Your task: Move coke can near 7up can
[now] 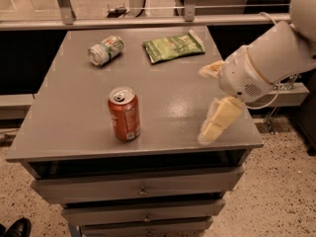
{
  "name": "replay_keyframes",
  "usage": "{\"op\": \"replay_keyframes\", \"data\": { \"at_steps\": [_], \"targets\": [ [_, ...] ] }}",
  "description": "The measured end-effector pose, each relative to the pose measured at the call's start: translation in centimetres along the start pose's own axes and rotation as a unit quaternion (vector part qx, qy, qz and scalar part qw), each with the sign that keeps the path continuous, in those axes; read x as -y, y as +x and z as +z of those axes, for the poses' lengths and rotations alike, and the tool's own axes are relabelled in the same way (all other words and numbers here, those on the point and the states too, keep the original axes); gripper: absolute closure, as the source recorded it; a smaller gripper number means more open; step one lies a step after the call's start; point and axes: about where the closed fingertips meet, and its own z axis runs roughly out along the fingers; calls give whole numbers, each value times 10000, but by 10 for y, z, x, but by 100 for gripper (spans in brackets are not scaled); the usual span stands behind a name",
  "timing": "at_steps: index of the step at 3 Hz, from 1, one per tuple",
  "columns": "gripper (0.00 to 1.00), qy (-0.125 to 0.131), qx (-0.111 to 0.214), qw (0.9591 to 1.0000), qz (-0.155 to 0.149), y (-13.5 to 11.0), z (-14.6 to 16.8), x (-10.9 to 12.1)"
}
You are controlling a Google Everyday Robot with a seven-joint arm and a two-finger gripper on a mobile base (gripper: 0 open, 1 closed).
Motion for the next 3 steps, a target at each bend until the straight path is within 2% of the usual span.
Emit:
{"op": "replay_keyframes", "data": {
  "at_steps": [1,2,3],
  "targets": [
    [0,-228,654,9976,-31,-24,45,3],
    [0,-361,1155,9926,54,-43,76,10],
    [0,-484,1730,9833,278,-74,99,10]
  ]
}}
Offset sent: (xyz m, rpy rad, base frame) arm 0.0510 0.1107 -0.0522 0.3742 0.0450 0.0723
